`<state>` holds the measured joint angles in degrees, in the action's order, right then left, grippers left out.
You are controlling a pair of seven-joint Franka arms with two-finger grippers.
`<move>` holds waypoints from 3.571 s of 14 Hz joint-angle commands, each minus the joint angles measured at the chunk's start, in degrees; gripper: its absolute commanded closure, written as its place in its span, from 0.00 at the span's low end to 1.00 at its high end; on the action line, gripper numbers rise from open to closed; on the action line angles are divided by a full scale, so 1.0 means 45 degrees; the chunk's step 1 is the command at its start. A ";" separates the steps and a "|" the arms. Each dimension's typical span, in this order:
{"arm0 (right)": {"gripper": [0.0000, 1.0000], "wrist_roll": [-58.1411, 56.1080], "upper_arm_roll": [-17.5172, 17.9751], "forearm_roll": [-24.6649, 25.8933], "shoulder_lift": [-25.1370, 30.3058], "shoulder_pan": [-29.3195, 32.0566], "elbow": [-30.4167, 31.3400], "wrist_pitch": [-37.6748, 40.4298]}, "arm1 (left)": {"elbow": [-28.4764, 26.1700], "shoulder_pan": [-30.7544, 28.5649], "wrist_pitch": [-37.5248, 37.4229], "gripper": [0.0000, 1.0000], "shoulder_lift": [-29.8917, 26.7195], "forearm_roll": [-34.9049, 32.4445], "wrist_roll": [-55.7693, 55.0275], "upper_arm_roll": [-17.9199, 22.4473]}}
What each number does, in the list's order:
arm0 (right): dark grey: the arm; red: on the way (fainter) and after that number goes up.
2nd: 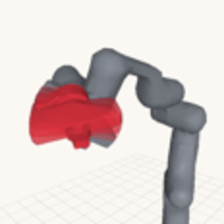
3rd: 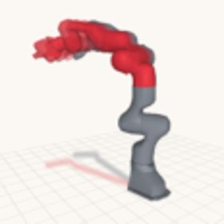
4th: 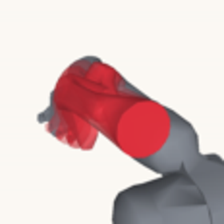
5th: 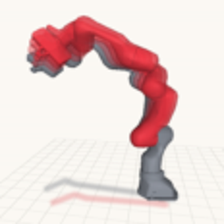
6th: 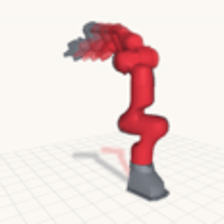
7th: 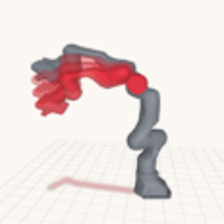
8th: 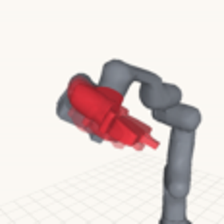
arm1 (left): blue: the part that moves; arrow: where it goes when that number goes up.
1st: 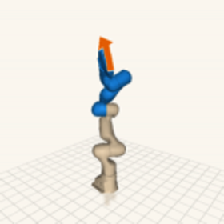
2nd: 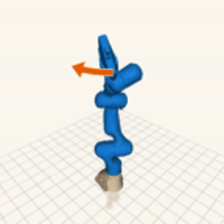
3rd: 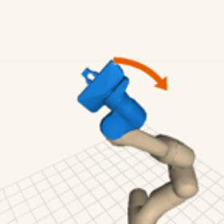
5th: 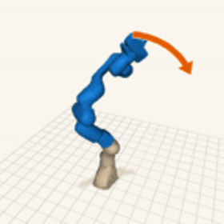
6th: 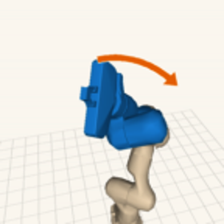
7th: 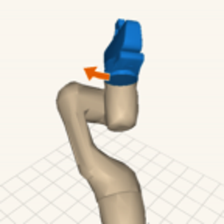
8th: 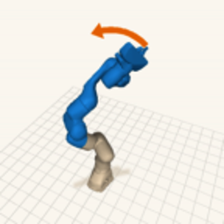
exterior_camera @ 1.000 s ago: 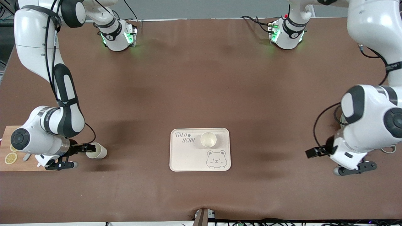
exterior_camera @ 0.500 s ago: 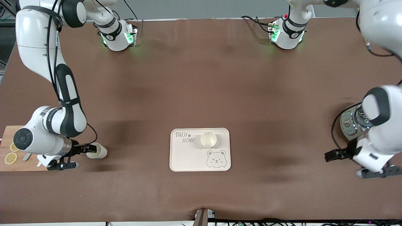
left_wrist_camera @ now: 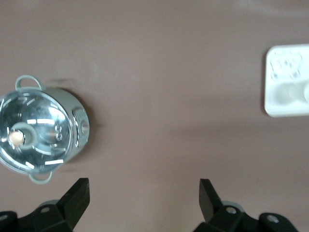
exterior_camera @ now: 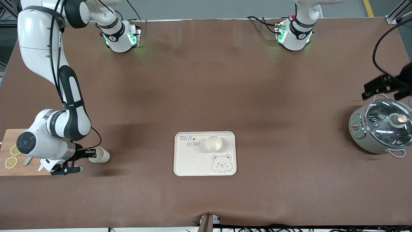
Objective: Place white IKEA cup upright on tray with both arms
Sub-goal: 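Carry the second white cup toward the tray with the right gripper, then lower the cup upright onto the tray beside the first cup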
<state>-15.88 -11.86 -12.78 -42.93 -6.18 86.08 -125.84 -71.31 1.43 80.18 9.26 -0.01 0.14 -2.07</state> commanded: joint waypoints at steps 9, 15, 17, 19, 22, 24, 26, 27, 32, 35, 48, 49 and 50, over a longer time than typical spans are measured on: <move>1.00 -0.0046 0.0250 -0.0577 0.0204 -0.0151 -0.0514 0.1142 | -0.1009 0.0288 -0.0358 0.00 -0.0651 0.0003 -0.0773 -0.0008; 1.00 0.3249 0.1402 -0.0539 0.0302 -0.0268 -0.2858 0.3784 | -0.3236 -0.0024 0.1771 0.00 -0.1784 0.0042 0.0221 -0.0066; 1.00 0.4401 0.1794 -0.0519 0.0438 -0.0442 -0.3308 0.4039 | -0.3178 -0.0103 0.1752 0.00 -0.1784 0.0508 0.0359 0.0011; 1.00 0.5476 0.2087 -0.0538 0.0439 -0.0832 -0.3485 0.3962 | -0.3177 -0.0181 0.1771 0.00 -0.1745 0.0569 0.0923 0.0031; 1.00 0.7311 0.2401 -0.0441 0.0420 -0.1592 -0.3778 0.3825 | -0.3177 -0.0338 0.1752 0.00 -0.1706 0.0589 0.1043 0.0031; 1.00 0.8386 0.2362 -0.0343 0.0361 -0.2276 -0.3798 0.3204 | -0.3177 -0.0338 0.1732 0.00 -0.1745 0.0550 0.1043 0.0031; 1.00 0.9324 0.2284 -0.0304 0.0303 -0.2959 -0.3798 0.2869 | -0.3197 -0.0318 0.1635 0.00 -0.1706 0.0375 0.1062 -0.0027; 1.00 0.9677 0.2284 -0.0091 0.0283 -0.3272 -0.3778 0.2520 | -0.3216 -0.0318 0.1518 0.00 -0.1686 0.0355 0.1372 -0.0028; 1.00 1.2062 0.2323 0.2059 -0.0126 -0.4701 -0.3661 0.0898 | -0.3314 -0.0201 0.1263 0.00 -0.1472 -0.0583 0.2020 -0.0106; 1.00 1.2141 0.2323 0.1963 -0.0517 -0.4819 -0.3661 0.0565 | -0.3314 -0.0182 0.1263 0.00 -0.1413 -0.0913 0.1923 -0.0144; 1.00 1.2180 0.2362 0.1864 -0.1963 -0.5482 -0.3661 -0.0706 | -0.3295 -0.0221 0.1322 0.00 -0.1354 -0.0915 0.1707 -0.0242; 1.00 1.2180 0.2362 0.1845 -0.2002 -0.5521 -0.3661 -0.0881 | -0.3295 -0.0221 0.1341 0.00 -0.1354 -0.0915 0.1707 -0.0242; 1.00 1.2180 0.2362 0.1787 -0.2022 -0.5522 -0.3642 -0.1076 | -0.3295 -0.0221 0.1361 0.00 -0.1354 -0.0896 0.1707 -0.0242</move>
<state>37.82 -1.18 -4.58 -51.53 -30.64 70.18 -129.33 -86.09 0.58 86.34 3.43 -2.94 8.03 -2.84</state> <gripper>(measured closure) 0.969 0.000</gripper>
